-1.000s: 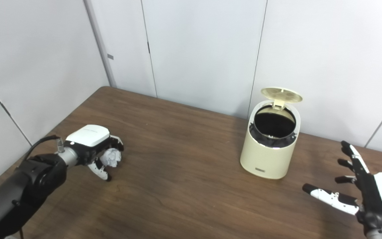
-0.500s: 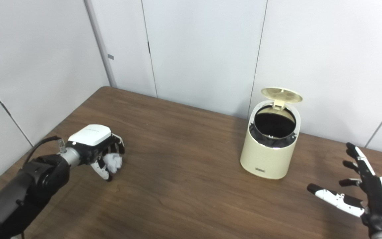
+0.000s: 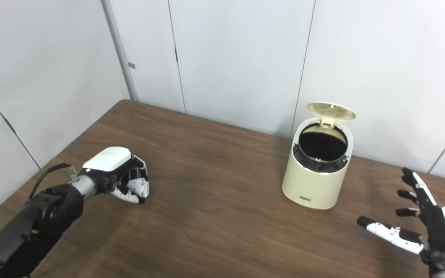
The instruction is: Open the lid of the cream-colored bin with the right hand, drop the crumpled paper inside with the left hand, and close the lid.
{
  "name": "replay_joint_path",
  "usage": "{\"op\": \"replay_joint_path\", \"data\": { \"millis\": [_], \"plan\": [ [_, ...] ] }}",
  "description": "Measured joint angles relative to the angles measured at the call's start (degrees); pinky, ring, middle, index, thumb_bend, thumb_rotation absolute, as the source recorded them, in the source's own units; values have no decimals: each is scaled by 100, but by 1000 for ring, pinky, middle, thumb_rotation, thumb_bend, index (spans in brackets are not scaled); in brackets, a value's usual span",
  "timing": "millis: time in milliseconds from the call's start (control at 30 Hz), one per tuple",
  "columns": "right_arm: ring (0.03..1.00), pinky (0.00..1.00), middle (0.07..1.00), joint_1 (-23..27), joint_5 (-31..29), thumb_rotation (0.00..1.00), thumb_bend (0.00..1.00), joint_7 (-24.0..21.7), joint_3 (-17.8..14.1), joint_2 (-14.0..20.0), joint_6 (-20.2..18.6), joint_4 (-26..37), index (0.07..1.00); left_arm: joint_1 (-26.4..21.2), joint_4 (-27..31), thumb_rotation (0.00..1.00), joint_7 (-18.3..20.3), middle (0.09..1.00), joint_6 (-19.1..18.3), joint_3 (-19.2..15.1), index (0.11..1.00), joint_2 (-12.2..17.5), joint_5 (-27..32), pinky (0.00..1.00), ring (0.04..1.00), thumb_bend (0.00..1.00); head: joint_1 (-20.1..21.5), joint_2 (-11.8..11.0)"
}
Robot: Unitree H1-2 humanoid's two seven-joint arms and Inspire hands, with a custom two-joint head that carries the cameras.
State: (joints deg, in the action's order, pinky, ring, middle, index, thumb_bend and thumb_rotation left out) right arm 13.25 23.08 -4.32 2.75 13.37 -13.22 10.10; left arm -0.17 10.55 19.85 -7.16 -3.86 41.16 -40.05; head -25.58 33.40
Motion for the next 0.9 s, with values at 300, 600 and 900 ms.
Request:
{"op": "replay_joint_path", "data": {
  "millis": [300, 600, 900],
  "plan": [
    [824, 611, 911, 1, 0, 325, 788, 0, -3, 8, -1, 0, 920, 37, 93, 0, -123, 423, 97, -14, 512, -32, -2, 338, 383, 519, 35, -9],
    [829, 585, 920, 2, -13, 303, 782, -1, -17, 97, -3, -8, 923, -66, 693, 0, -198, 477, -58, -446, 518, -195, 172, 422, 427, 507, 53, -18],
    [814, 581, 907, 45, -55, 278, 797, 0, -8, 95, -9, -33, 910, -703, 1581, 0, -233, 473, -554, -621, 530, -587, 134, 381, 410, 502, 176, -79]
  ]
}}
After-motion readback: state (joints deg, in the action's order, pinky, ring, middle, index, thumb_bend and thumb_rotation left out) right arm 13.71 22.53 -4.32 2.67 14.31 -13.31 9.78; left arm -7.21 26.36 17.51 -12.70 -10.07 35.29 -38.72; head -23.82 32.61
